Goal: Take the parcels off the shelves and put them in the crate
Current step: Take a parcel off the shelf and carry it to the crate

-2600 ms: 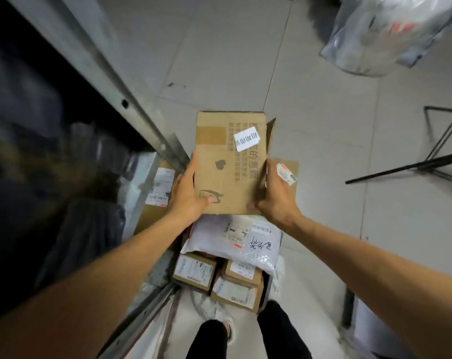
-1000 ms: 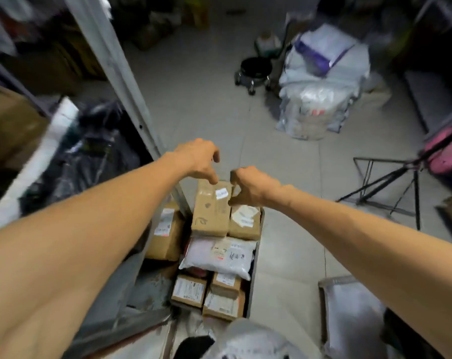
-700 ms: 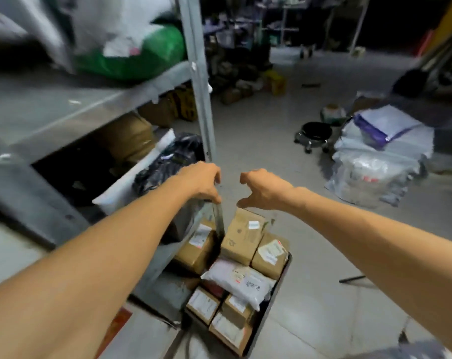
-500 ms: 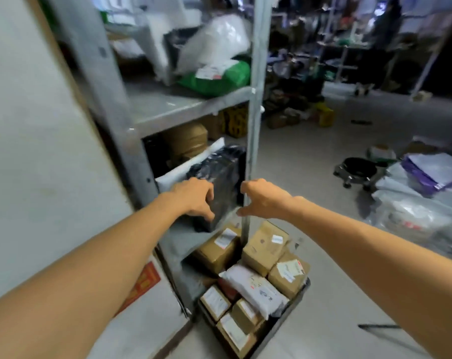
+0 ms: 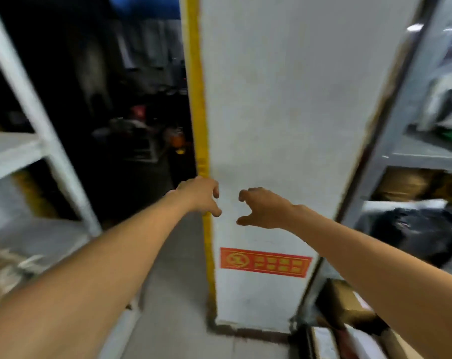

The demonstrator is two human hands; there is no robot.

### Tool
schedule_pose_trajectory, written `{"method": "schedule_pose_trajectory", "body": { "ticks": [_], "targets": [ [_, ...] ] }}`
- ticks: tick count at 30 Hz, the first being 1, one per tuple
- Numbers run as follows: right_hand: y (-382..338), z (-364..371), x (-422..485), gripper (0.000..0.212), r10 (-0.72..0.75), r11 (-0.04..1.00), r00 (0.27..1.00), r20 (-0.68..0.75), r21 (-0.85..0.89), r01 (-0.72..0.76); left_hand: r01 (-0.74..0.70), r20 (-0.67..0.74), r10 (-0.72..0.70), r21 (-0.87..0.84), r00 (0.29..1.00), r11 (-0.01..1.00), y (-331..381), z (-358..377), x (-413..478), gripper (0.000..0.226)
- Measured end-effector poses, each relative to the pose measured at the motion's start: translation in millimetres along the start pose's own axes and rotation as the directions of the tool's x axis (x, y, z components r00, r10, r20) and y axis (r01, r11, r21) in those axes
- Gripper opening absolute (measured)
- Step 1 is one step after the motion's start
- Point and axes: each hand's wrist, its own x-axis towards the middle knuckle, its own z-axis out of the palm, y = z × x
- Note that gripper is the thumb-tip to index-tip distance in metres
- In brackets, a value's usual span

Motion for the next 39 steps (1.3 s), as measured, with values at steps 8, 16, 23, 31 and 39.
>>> {"method": "schedule_pose_trajectory", "body": {
  "ticks": [8, 16, 23, 31, 39],
  "targets": [
    [-234.4, 11.5, 56.2, 0.058, -0.528, 0.849, 0.846, 0.065, 0.015, 0.529, 0.536, -0.056, -0.548, -0.147, 0.834, 0.831, -197.1, -12.7, -190.9, 0.048],
    [-430.2, 42.2, 22.3, 0.057, -0.906, 0.412, 0.4, 0.139, 0.067, 0.909, 0.879, -0.106, -0.897, -0.181, 0.428, 0.441, -243.1, 3.1, -419.0, 0.046],
    [-545.1, 98.1, -82.8, 0.057, -0.97, 0.054, 0.011, 0.242, 0.171, 0.984, 0.949, -0.03, -0.998, -0.314, -0.048, -0.036, -185.8, 62.5, -603.8, 0.047],
    [-620.3, 143.9, -221.2, 0.059, -0.91, -0.257, -0.3, 0.287, 0.177, 0.95, 0.89, 0.07, -0.954, -0.346, -0.293, -0.299, -130.4, 122.3, -725.6, 0.053],
    [-695.4, 171.7, -270.3, 0.058, -0.926, -0.185, -0.245, 0.286, 0.221, 0.958, 0.882, 0.065, -0.951, -0.359, -0.302, -0.305, -156.9, 137.1, -821.6, 0.055]
  ]
}}
